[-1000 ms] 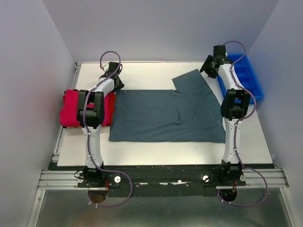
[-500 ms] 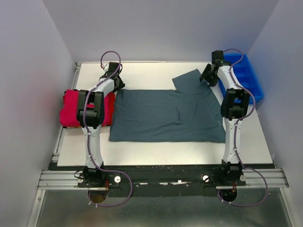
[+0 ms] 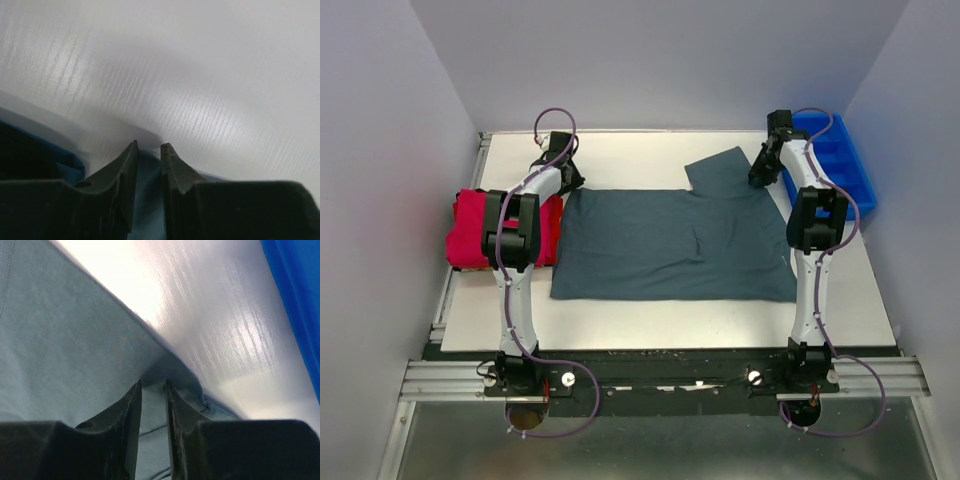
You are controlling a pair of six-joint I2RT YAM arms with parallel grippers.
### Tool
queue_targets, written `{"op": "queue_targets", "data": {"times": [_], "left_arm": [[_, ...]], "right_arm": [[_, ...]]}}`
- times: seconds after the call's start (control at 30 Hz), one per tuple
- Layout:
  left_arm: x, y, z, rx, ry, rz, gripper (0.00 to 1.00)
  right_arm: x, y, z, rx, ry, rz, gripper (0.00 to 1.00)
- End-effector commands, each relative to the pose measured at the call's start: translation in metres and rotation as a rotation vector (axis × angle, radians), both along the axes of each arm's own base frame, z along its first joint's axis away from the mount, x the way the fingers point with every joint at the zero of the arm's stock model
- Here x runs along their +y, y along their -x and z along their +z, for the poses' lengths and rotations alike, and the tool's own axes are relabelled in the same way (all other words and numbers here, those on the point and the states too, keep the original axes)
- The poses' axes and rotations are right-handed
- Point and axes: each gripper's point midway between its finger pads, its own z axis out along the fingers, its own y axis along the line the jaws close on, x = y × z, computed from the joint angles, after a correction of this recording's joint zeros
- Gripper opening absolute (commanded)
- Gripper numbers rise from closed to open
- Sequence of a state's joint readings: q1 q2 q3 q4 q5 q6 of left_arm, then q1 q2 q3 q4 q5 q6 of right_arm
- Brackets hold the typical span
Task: Fold and stack the t-shirts
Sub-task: Grap the side of the flattened tshirt furthest away from the robot with both arms
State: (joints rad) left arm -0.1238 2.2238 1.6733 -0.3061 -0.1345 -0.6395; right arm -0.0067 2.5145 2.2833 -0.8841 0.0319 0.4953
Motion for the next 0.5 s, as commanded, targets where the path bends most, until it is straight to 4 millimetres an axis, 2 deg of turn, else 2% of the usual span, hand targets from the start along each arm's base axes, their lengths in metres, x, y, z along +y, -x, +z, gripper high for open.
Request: {"op": "queue_targets", "data": {"times": [0.0,0.07,0.33,0.43,0.47], "left_arm": [[-0.011,0.018,-0.025,0.084,0.044,-0.047,0.3],[-0.011,0.017,-0.024,0.084,0.042,-0.047,0.29],[-0.007,0.017,-0.022,0.084,0.024,-0.043,0.27],[-0.007,0.017,-0.024,0.084,0.026,-0.046,0.23],[-0.007,0.017,-0.024,0.086,0.025,-0.043,0.21]], "right_arm": [[0.001,-0.002,0.008,-0.024,-0.012,0.028,0.29],[0.007,-0.004,0.009,-0.031,-0.036,0.05,0.19],[0.011,-0.005,0.015,-0.061,-0.031,0.077,0.06],[0.01,-0.004,0.017,-0.067,-0.024,0.075,0.08],[0.008,-0.003,0.017,-0.066,-0.014,0.07,0.2]]}}
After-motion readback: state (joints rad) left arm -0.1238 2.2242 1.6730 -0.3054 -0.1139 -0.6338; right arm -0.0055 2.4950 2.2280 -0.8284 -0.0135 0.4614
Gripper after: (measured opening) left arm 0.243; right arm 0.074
